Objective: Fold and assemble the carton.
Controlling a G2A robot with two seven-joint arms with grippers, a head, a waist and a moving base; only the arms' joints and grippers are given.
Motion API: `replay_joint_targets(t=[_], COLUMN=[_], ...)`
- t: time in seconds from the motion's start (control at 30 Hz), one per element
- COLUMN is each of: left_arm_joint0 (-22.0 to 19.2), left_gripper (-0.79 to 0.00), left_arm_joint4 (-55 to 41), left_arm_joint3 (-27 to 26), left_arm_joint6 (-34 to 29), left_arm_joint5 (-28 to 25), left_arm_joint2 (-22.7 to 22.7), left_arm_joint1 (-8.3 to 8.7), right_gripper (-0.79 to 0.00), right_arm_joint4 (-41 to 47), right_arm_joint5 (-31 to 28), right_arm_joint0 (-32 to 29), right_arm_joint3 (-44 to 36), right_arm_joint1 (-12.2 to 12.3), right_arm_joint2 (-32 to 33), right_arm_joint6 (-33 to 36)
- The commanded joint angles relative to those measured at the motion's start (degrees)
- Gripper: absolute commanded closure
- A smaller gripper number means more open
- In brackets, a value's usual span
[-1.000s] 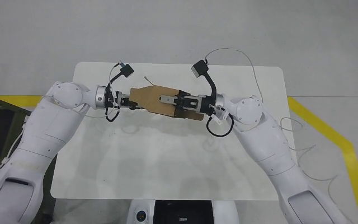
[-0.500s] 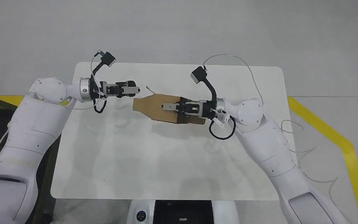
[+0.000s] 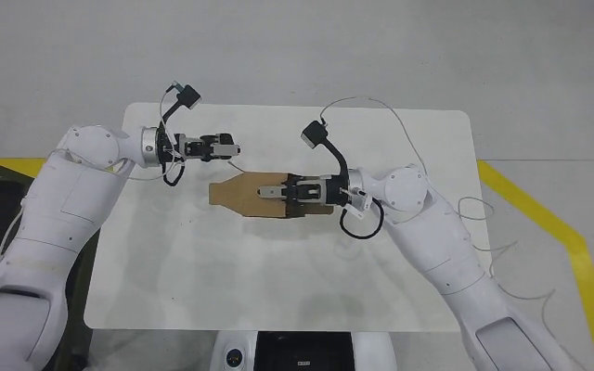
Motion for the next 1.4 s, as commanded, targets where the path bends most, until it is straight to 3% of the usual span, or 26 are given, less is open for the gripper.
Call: replay_joint_targets(t=[0.0, 0.67, 1.17, 1.37], left_arm_joint0=[-0.05, 1.10, -0.23, -0.17], left_gripper=[-0.785, -0.785, -0.785, -0.785], left_arm_joint4=[0.03, -1.75, -1.88, -2.27], left_arm_joint3=[-0.61, -4.58, -0.40, -1.40], left_arm_joint6=[-0.19, -2.00, -0.68, -0.24], left_arm_joint5=[0.20, 2.00, 0.69, 0.25], left_arm_joint2=[0.35, 1.44, -0.74, -2.69], left_arm_joint1=[-0.06, 0.68, 1.47, 2.09], right_gripper=[0.000, 0.000, 0.000, 0.000], right_arm_joint4=[0.14, 3.42, 0.76, -2.38], right_arm_joint5=[-0.25, -1.47, -0.84, 0.67], right_arm_joint0=[0.19, 1.69, 0.64, -0.46], right_arm_joint3=[0.24, 1.72, 3.00, 2.81], right_arm_joint1=[-0.06, -0.64, 0.27, 0.78], right_arm_joint2=[0.07, 0.70, 4.31, 5.52], right_arm_joint6=[-0.56, -3.54, -4.84, -6.65])
